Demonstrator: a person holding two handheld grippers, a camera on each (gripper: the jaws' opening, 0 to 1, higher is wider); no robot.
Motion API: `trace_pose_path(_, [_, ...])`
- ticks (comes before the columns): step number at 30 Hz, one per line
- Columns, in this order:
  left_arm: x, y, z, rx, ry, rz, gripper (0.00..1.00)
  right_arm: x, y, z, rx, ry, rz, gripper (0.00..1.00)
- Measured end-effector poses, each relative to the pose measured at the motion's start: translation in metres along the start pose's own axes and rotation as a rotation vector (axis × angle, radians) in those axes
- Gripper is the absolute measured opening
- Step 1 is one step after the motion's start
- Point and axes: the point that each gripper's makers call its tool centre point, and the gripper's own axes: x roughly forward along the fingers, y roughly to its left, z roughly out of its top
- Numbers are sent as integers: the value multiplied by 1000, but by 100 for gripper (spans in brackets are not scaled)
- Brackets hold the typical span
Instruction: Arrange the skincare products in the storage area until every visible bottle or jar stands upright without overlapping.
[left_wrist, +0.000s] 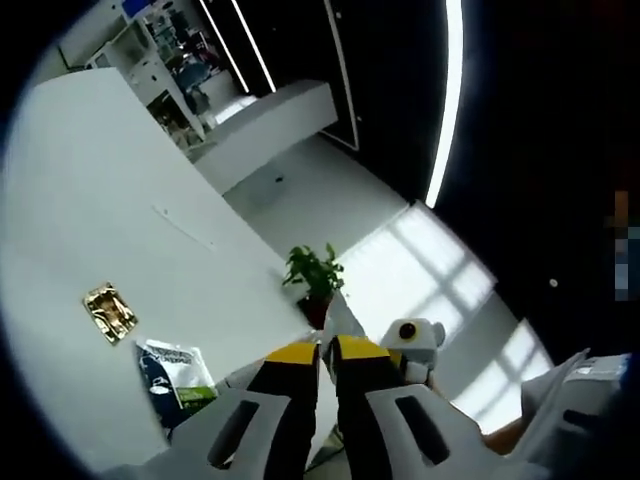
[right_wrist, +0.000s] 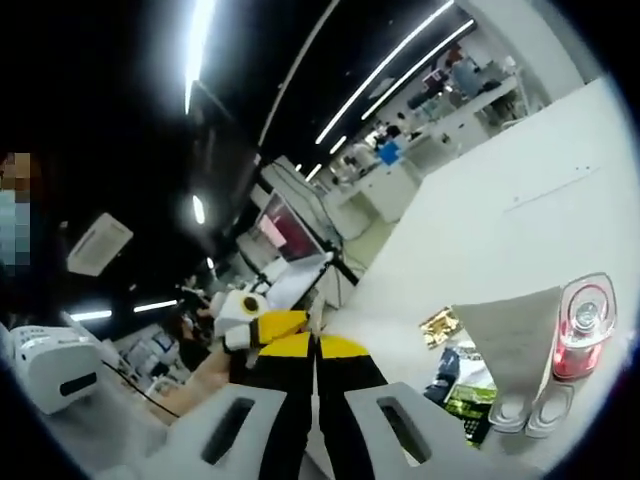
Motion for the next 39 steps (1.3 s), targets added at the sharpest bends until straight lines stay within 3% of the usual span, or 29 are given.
trace_pose_path(8, [-5,13,0,54,18,62,0,9,-4,-19,-49,83,-27,1])
trace_pose_path(12, [-8,23,-5,123,68,116,0,13,-10,-31,-81,132,-54,1])
trace_pose_path(20, [-14,37,-16,178,156,165,0,19,-19,-53,-138,211,-85,1])
trace_pose_path(29, [-25,56,-31,189,266,195,0,18,-41,-94,-255,397,-135,8])
trace_pose_path(33, [-32,70,-36,173,316,220,0,17,-52,-116,-301,484,-151,4])
trace_pose_path(39, [-41,89,-47,182,409,263,0,18,-56,-144,-330,567,-140,7])
